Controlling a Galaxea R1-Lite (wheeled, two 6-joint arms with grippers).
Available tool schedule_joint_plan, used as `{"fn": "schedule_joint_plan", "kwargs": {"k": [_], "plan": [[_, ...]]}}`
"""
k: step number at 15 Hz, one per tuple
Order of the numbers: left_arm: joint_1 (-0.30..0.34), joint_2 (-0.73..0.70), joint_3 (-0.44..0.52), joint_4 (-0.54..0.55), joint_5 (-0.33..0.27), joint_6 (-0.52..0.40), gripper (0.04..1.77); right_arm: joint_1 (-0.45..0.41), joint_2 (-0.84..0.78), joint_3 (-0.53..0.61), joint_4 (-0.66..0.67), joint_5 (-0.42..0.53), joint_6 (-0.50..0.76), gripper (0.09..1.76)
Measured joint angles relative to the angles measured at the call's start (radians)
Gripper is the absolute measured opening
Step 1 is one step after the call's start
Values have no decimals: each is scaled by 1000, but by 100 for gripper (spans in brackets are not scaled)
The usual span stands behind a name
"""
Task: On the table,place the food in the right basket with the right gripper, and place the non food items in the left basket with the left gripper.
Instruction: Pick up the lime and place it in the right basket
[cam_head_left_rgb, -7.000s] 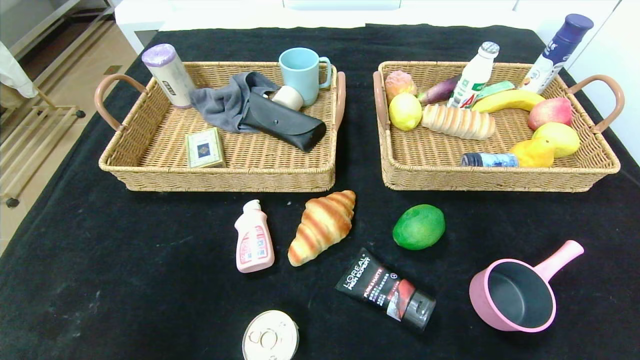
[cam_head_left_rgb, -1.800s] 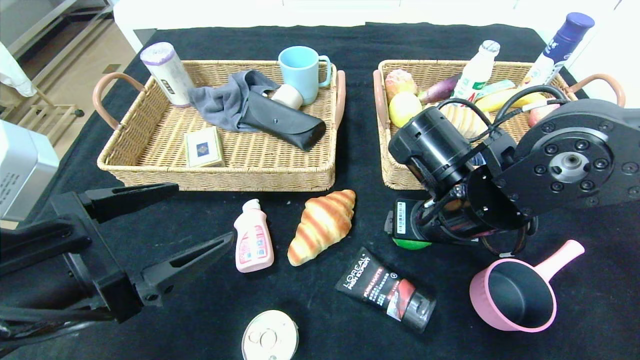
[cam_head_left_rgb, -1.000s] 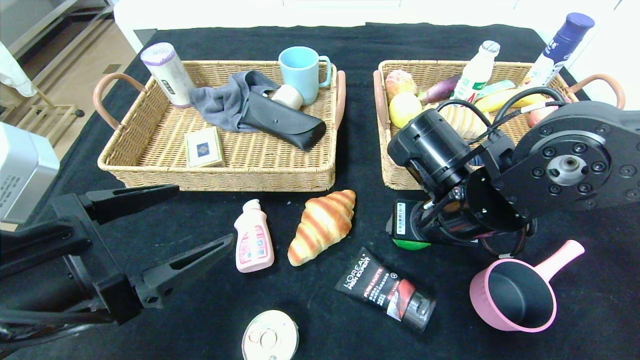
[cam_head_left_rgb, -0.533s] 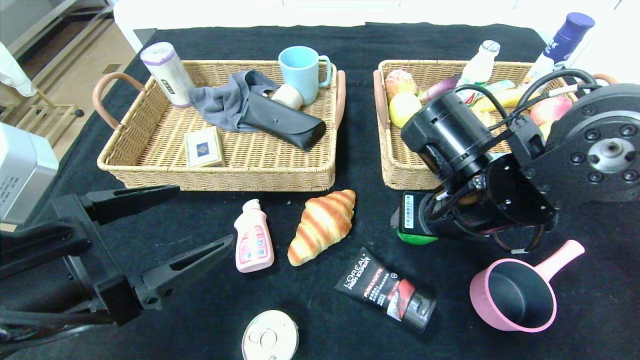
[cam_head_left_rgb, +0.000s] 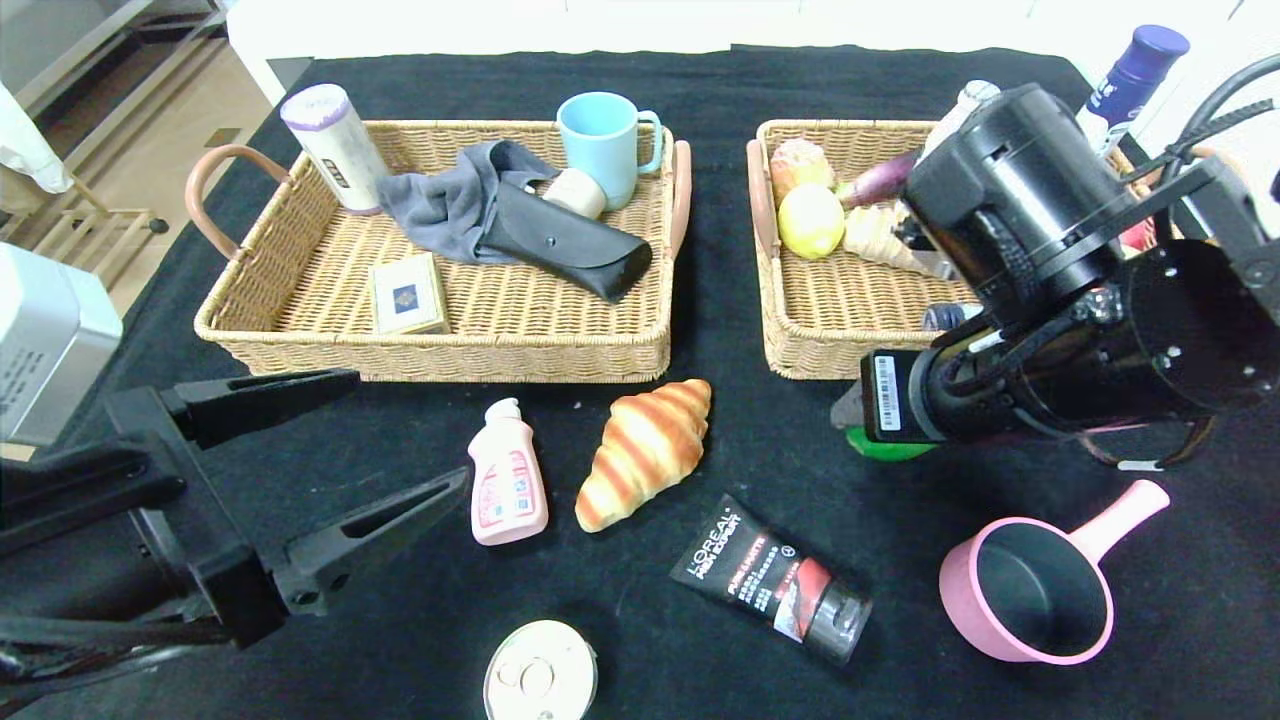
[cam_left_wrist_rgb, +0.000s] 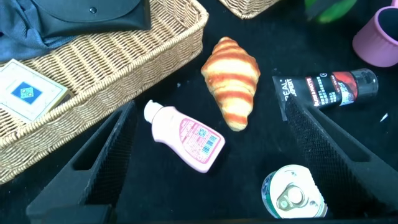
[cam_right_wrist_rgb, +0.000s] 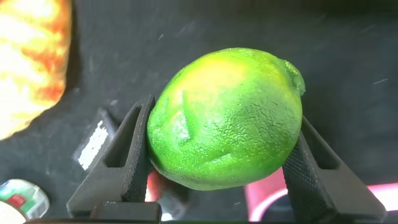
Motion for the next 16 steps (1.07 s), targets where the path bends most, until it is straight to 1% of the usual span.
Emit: {"fn": "schedule_joint_plan", "kwargs": {"k": [3, 7, 12, 16], "plan": [[1, 2, -4, 0, 4, -1, 172, -70, -28, -35, -2, 0, -77, 124], [1, 0, -9, -1, 6, -2, 172, -190, -48, -150, -4, 0, -160, 124], [1, 1, -12, 0, 8, -2, 172, -274, -24, -229, -29, 0, -195, 124], [1, 4, -10, 1, 5, -2, 172, -313, 28, -240, -81, -1, -203, 124]]}}
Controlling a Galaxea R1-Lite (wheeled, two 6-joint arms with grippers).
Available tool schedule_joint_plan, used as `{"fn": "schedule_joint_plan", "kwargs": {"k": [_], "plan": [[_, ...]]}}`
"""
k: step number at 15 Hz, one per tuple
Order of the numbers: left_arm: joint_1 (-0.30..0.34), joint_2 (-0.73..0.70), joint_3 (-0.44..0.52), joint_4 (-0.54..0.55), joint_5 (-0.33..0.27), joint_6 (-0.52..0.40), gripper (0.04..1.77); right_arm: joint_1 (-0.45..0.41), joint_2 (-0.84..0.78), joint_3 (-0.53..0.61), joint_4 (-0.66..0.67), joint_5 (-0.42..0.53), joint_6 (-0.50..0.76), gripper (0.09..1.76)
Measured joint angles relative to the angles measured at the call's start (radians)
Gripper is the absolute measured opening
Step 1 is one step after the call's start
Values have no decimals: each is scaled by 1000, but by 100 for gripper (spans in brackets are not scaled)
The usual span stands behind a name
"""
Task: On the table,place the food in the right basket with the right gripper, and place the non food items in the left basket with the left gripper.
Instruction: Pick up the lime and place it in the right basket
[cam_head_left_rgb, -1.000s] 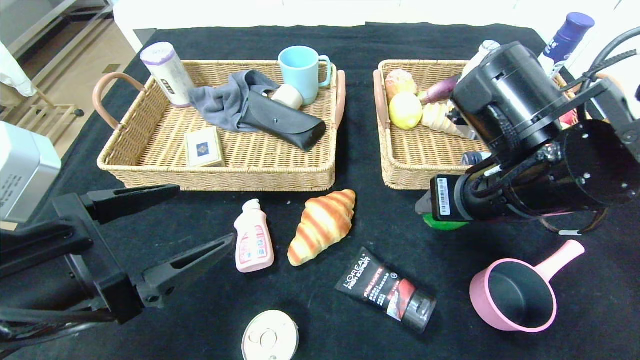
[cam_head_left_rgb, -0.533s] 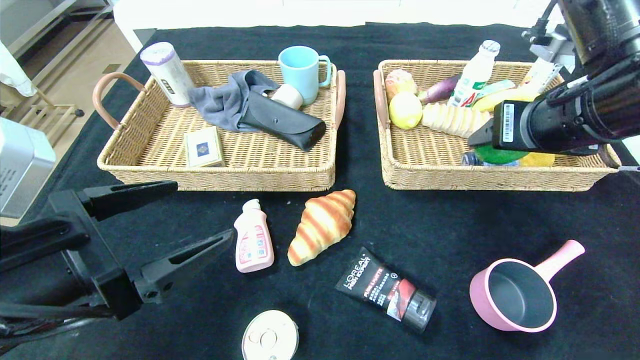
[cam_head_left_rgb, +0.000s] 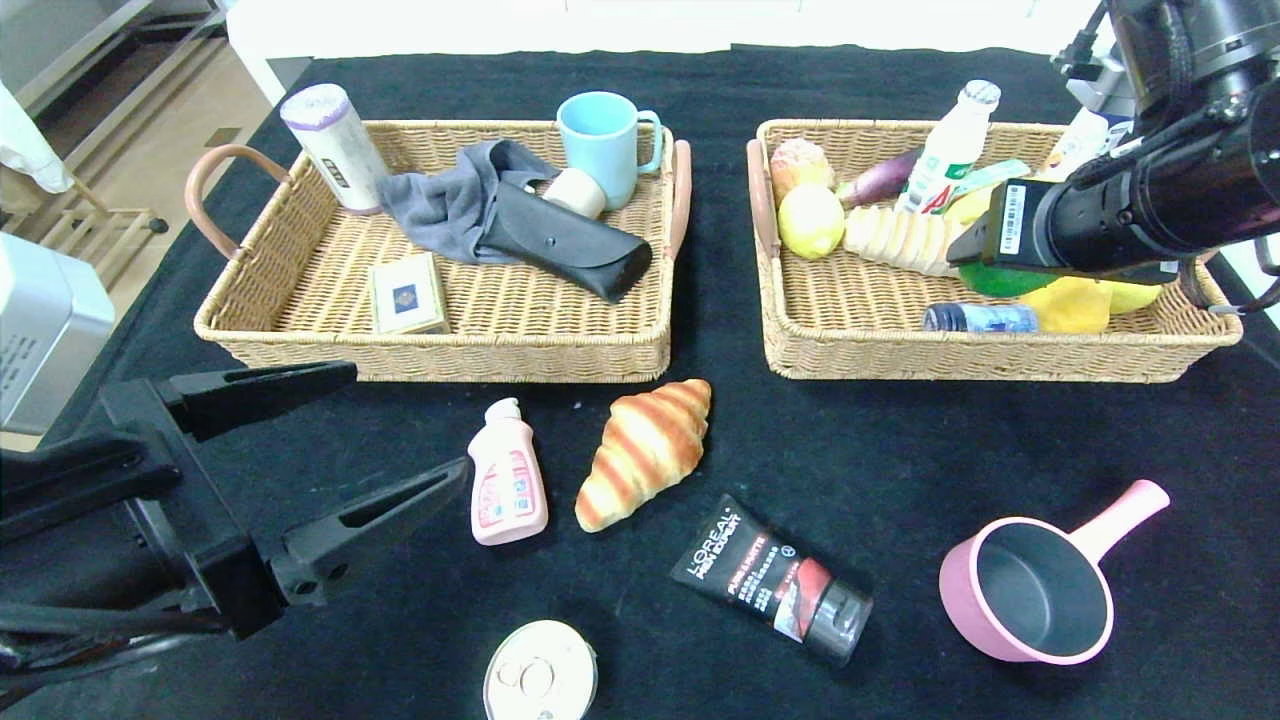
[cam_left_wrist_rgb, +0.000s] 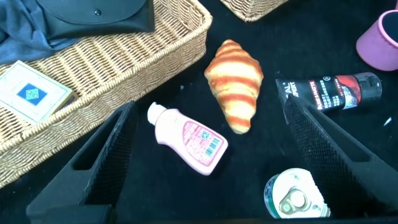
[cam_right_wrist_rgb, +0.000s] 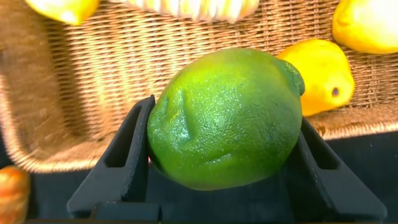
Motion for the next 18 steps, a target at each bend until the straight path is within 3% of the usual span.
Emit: {"fn": "schedule_joint_plan", "kwargs": {"k": [8, 17, 18], "plan": [[0, 18, 2, -1, 0, 1, 172, 7, 54, 3, -126, 3, -31, 123], [0, 18, 3, -2, 0, 5, 172, 14, 84, 3, -157, 3, -39, 123], [0, 16, 3, -3, 0, 6, 172, 15, 84, 3, -157, 3, -40, 131]]}}
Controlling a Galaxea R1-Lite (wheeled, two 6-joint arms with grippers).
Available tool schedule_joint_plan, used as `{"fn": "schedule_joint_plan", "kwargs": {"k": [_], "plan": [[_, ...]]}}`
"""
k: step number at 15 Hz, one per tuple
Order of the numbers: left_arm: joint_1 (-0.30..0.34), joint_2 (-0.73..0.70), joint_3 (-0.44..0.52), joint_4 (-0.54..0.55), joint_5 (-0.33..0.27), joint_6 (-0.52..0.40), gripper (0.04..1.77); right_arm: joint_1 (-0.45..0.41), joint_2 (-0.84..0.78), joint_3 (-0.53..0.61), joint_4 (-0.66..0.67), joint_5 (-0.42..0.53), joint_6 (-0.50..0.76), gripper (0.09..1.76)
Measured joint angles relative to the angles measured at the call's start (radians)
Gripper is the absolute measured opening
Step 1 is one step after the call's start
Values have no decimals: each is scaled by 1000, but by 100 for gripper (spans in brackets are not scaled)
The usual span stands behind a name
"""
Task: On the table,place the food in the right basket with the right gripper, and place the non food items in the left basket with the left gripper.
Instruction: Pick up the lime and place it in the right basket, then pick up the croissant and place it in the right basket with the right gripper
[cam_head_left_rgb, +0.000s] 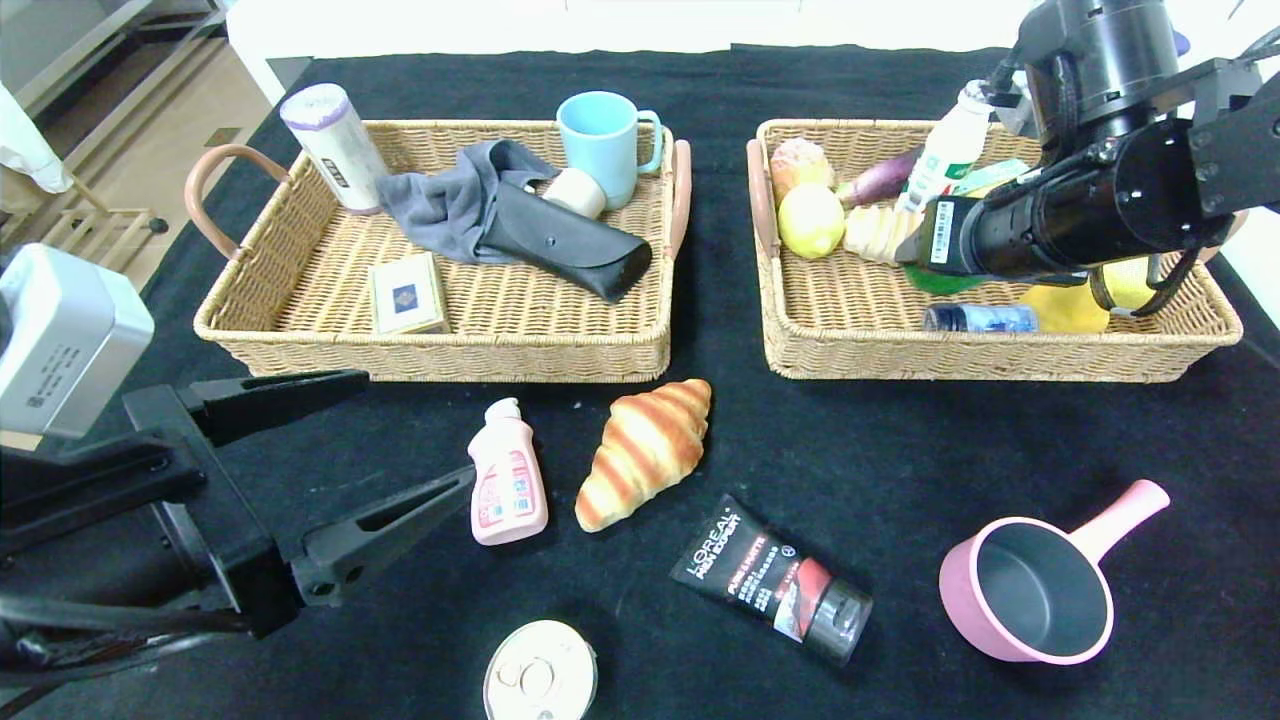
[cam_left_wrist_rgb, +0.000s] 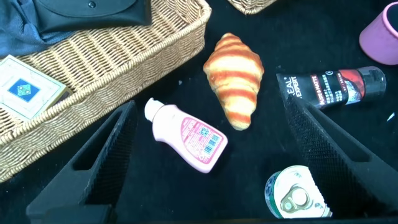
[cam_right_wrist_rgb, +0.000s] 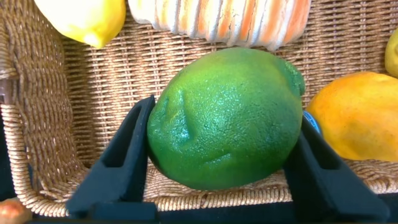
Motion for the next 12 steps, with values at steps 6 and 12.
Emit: {"fn": "schedule_joint_plan", "kwargs": {"k": [6, 12], "plan": [[-1, -3, 4, 0, -1, 3, 172, 4, 1, 0, 3, 3, -7, 152], [-1, -6, 6, 0, -2, 4, 172, 21, -5, 2, 11, 4, -12, 162]]}}
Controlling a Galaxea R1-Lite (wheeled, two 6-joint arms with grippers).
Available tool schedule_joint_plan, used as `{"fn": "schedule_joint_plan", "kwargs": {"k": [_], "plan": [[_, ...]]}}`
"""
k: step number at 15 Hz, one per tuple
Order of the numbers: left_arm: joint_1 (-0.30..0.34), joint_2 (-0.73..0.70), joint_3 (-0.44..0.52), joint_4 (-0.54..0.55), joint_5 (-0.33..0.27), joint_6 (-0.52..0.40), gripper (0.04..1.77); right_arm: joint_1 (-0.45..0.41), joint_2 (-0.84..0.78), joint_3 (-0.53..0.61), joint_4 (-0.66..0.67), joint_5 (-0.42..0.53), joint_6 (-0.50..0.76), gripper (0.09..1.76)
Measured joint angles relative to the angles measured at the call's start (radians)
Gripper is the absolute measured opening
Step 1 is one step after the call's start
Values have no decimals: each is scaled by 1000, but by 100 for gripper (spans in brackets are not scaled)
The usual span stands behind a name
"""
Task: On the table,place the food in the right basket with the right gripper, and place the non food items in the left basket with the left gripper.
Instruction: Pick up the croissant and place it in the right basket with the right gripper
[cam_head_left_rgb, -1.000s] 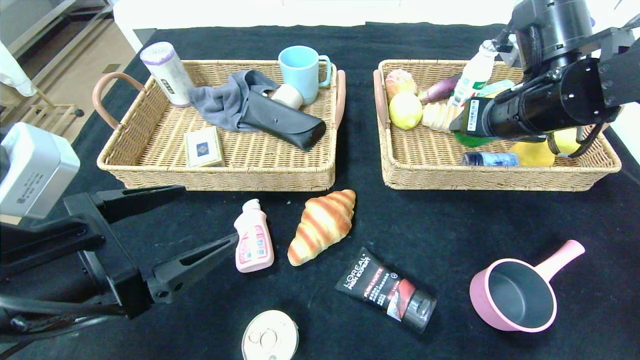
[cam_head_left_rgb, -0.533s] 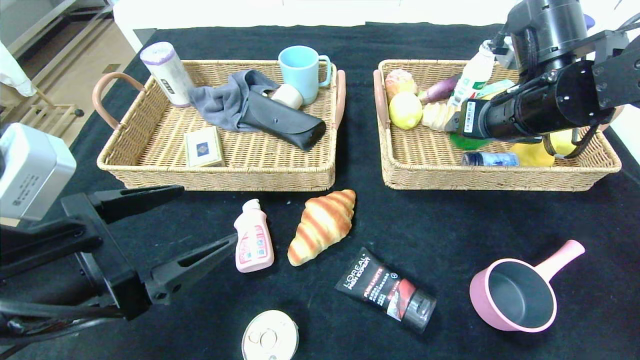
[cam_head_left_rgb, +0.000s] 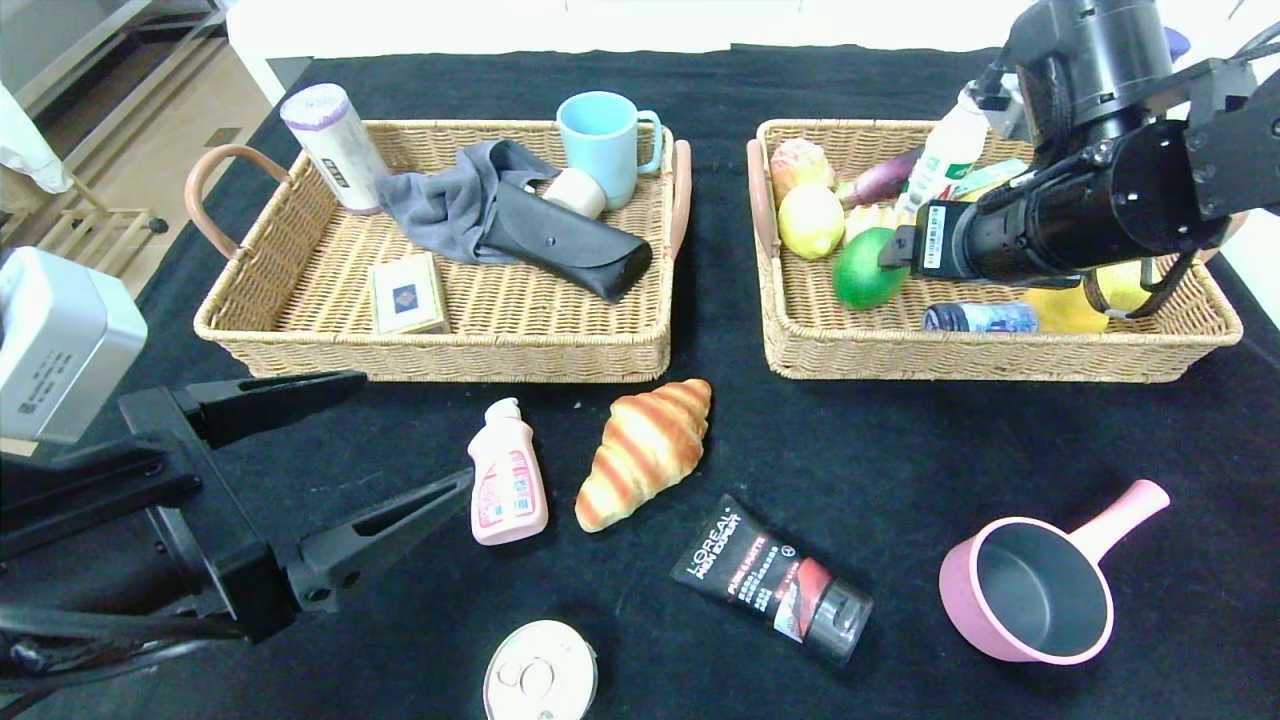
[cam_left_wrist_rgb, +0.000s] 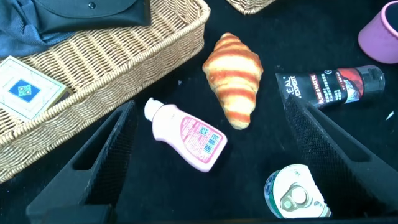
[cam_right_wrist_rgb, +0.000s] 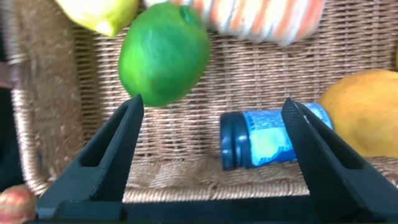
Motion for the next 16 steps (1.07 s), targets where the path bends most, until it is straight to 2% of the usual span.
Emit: {"fn": "schedule_joint_plan", "kwargs": {"k": [2, 5, 7, 12, 16], "plan": [[0, -1, 1, 0, 0, 0, 172, 21, -19, 1, 13, 0, 1, 164], [0, -1, 0, 0, 0, 0, 172, 67, -65, 11, 116, 1, 2, 166], [0, -1, 0, -1, 0, 0, 172, 112, -106, 50, 157, 1, 2, 167], [0, -9, 0, -1, 1, 1, 172, 196, -193, 180, 163, 1, 9, 169], [0, -15, -7, -1, 2, -1, 172, 280, -210, 221, 154, 0, 126, 170]]}}
